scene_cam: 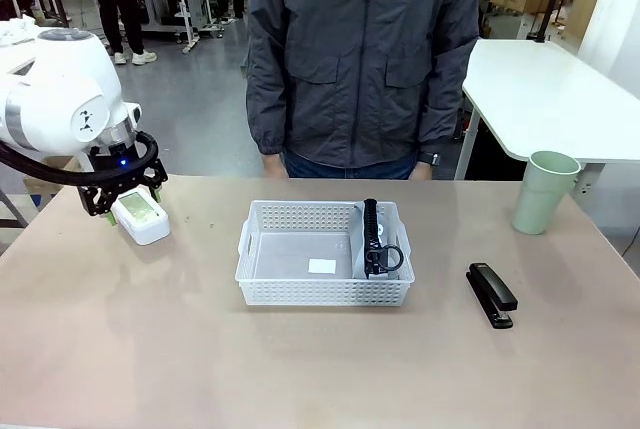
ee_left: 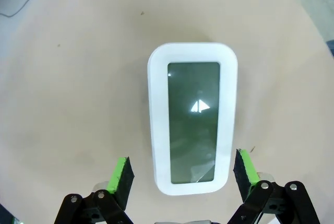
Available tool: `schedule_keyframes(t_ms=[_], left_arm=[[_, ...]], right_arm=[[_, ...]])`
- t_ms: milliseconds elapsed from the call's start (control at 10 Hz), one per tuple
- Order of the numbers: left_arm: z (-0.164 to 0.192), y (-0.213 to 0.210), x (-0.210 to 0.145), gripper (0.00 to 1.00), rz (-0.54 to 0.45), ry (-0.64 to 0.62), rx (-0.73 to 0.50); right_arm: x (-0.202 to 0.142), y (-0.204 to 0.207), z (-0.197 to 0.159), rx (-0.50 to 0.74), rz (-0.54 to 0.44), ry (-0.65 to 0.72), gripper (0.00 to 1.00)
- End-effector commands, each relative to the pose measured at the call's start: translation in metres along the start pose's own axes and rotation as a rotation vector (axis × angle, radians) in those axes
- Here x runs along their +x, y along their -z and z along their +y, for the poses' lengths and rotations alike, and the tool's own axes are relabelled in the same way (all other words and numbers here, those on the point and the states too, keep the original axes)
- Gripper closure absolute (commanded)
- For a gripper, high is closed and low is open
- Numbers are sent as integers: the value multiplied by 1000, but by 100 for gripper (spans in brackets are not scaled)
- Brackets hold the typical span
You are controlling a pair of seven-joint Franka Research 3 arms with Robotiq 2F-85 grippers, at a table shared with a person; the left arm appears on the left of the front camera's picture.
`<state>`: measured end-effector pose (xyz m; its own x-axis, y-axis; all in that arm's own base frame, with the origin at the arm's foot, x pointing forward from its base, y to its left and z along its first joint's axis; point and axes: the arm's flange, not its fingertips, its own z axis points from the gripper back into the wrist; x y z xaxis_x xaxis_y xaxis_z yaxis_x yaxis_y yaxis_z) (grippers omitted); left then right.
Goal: Efficiently arrange items inside the basket to fit them all.
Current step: Pick up the Digital clock and place it inside the Organizing basket.
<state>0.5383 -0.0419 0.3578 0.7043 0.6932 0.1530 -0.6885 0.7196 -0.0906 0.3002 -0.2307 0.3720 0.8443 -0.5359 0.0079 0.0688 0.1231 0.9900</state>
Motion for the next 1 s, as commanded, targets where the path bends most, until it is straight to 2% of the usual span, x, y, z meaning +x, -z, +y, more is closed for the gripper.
schedule_keyframes(t_ms=[0,600,900], left_arm=[[-2,-1,1,0,-9,-17,-27],[-11,34,22,0,-15,72,14],[-15,53,33,0,38,81,71]], right_arm=[[-2,-2,1,0,12,-28,0],[-2,-2,1,0,12,-28,0],[-2,-2,1,0,12,-28,0]])
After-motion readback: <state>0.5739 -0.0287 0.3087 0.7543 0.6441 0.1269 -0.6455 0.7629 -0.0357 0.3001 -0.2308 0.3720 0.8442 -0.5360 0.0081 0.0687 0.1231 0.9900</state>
